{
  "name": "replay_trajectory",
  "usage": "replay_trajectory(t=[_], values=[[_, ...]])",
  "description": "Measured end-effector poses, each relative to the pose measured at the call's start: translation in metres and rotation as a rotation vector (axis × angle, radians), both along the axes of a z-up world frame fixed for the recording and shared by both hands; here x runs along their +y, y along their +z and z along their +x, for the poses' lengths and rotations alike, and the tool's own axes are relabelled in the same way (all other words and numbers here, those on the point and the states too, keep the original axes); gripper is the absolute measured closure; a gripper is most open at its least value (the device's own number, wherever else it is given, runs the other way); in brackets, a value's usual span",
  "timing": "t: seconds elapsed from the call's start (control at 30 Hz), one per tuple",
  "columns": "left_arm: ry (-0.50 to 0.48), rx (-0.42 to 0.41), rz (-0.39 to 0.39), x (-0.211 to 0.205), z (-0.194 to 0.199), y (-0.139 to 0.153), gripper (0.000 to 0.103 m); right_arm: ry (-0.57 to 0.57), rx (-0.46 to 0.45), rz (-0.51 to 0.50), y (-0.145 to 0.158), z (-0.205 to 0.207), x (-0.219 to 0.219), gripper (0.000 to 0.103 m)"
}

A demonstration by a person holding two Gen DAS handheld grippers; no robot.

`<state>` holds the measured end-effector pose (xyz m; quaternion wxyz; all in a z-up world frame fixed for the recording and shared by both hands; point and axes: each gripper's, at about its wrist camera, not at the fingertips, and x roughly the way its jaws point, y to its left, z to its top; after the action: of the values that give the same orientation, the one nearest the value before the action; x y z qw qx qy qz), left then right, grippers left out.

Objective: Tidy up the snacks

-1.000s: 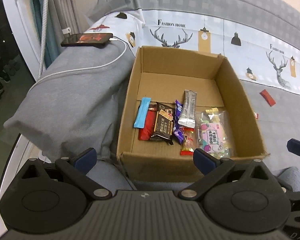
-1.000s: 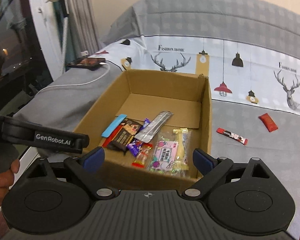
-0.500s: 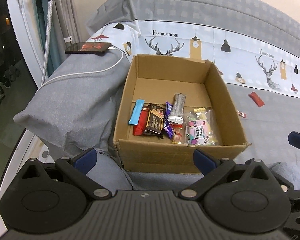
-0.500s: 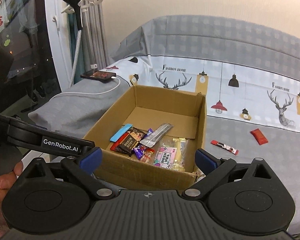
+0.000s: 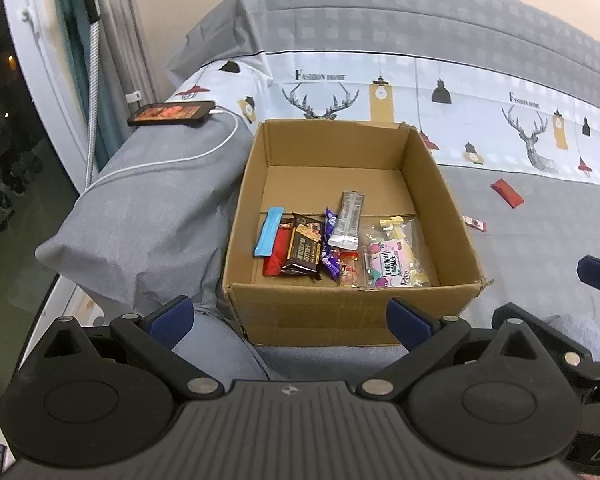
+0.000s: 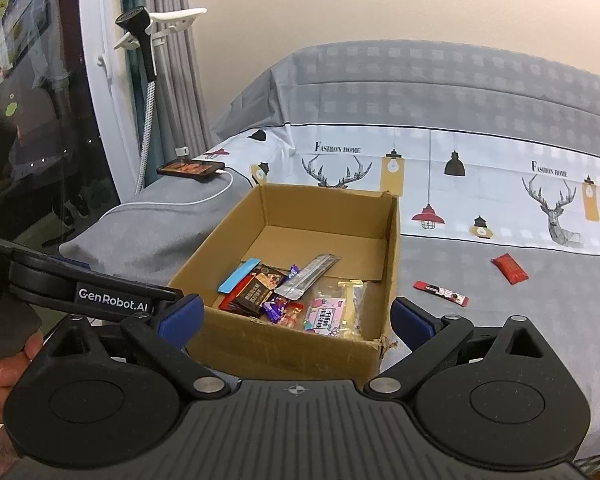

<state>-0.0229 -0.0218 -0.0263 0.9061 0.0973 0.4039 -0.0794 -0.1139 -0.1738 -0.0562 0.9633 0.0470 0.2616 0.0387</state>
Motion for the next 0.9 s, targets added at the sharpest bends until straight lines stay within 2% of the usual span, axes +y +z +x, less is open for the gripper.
replay_trajectory(t=[0.2, 0.3, 0.43, 0.57, 0.73, 0.9], values=[[-0.037, 0.011, 0.01, -0.024, 0.006, 0.004, 0.001, -0.032, -0.034, 0.01, 0.001, -0.005, -0.015, 0.003], [-0.071, 0.021, 0.005, -0.048, 0.014, 0.008, 0.001, -0.089, -0.053, 0.006, 0.001, -0.009, -0.037, 0.003], [-0.133, 0.068, -0.02, -0.097, 0.033, 0.013, 0.001, -0.202, -0.058, -0.009, -0.005, -0.011, -0.084, 0.003], [-0.158, 0.094, -0.027, -0.163, 0.054, 0.011, 0.0, -0.333, -0.042, 0.005, -0.014, -0.013, -0.14, 0.003], [-0.147, 0.221, -0.033, -0.256, 0.102, -0.019, 0.001, -0.444, -0.017, 0.021, -0.031, -0.001, -0.208, 0.003], [-0.055, 0.419, -0.038, -0.331, 0.167, -0.079, 0.001, -0.495, 0.031, 0.022, -0.059, 0.035, -0.269, 0.002]])
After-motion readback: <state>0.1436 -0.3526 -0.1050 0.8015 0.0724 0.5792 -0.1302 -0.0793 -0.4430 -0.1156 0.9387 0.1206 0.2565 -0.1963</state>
